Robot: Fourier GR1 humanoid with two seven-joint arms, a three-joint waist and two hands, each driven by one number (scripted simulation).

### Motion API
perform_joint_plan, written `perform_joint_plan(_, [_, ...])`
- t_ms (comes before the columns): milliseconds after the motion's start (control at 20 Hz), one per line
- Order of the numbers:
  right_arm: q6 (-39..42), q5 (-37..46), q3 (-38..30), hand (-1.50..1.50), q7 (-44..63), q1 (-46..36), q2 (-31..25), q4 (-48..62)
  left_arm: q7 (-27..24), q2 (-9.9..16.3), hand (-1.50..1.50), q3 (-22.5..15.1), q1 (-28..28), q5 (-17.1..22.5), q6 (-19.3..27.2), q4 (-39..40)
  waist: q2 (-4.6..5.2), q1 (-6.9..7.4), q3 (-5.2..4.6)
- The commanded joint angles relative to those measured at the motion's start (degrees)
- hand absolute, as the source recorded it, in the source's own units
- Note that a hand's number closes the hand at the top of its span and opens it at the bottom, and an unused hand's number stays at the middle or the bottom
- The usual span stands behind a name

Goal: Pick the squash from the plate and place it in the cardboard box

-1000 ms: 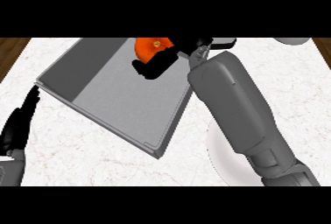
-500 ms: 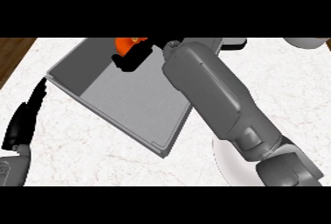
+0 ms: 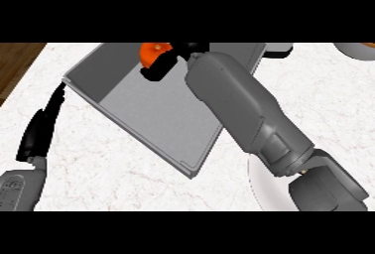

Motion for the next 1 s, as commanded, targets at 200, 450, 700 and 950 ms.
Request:
perform_joint_plan(200, [-2.8, -8.2, 2.8, -1.5, -2.5, 2.7, 0.0, 2.1, -1.2, -0.5, 0.0, 0.0, -2.8, -0.4, 0.2, 2.8, 0.66, 1.58, -0.02])
perform_joint_plan(450, [-8.4, -12.2, 3.5, -1.5, -6.2, 1.9, 0.0, -0.9, -0.5, -2.0, 0.0, -1.6, -3.1, -1.3, 0.5, 3.1, 0.25, 1.33, 0.04])
perform_joint_plan(700, [-13.1, -17.5, -2.4, -1.5, -12.6, 1.2, 0.0, 0.5, -0.2, -0.5, 0.0, 0.5, -2.8, 0.0, 0.0, 2.9, 0.29, -0.08, 0.1])
perform_joint_plan(950, [-13.2, -23.1, -5.9, -1.5, -16.6, 1.0, 0.0, 1.7, 0.5, 1.2, 0.0, 2.1, -2.0, 0.0, -0.1, 2.5, -0.5, -2.27, 0.14])
